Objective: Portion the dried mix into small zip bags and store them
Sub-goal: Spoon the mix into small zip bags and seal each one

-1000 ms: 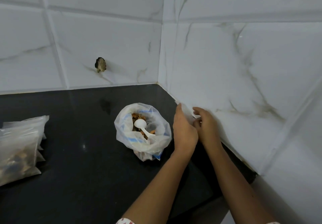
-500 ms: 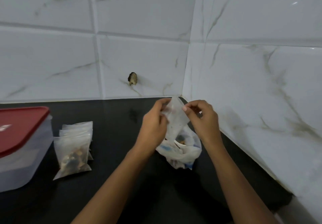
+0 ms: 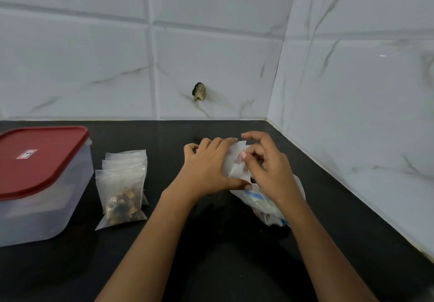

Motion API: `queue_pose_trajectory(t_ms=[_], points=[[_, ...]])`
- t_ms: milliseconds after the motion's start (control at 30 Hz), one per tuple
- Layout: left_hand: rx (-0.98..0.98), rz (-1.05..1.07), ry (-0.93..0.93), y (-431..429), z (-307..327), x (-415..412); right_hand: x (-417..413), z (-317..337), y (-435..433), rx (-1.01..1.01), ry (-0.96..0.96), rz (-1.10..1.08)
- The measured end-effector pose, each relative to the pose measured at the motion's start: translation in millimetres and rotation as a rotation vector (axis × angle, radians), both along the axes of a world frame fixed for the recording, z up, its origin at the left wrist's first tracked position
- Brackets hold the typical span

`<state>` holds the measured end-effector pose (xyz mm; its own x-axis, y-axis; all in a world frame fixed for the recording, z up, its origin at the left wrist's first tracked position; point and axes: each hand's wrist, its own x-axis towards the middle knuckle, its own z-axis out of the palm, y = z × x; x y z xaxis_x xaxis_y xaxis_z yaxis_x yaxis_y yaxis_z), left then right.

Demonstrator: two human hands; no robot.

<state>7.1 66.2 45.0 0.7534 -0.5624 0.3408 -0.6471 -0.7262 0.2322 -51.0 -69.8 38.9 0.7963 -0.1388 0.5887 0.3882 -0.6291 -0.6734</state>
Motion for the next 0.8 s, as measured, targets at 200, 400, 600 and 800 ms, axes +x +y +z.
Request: queue_pose_trajectory(t_ms=[200, 400, 600, 800], points=[[-0.141, -0.083, 0.044, 3.2, 0.1, 1.4, -6.4, 5.0, 3.7, 0.126, 0.064, 0.084], [-0.323, -0.23, 0.257, 3.2, -0.3, -0.8, -11.4, 8.7, 3.1, 0.163, 0.139, 0.139], [-0.432, -0.156, 0.34, -6.3, -2.0, -0.2, -16.7, 21.2, -30.1, -0.111, 0.388, -0.325], [-0.403, -0.083, 0.385, -21.2, -11.6, -8.5, -16.3, 20.7, -28.7, -0.553, 0.841, -0.374]])
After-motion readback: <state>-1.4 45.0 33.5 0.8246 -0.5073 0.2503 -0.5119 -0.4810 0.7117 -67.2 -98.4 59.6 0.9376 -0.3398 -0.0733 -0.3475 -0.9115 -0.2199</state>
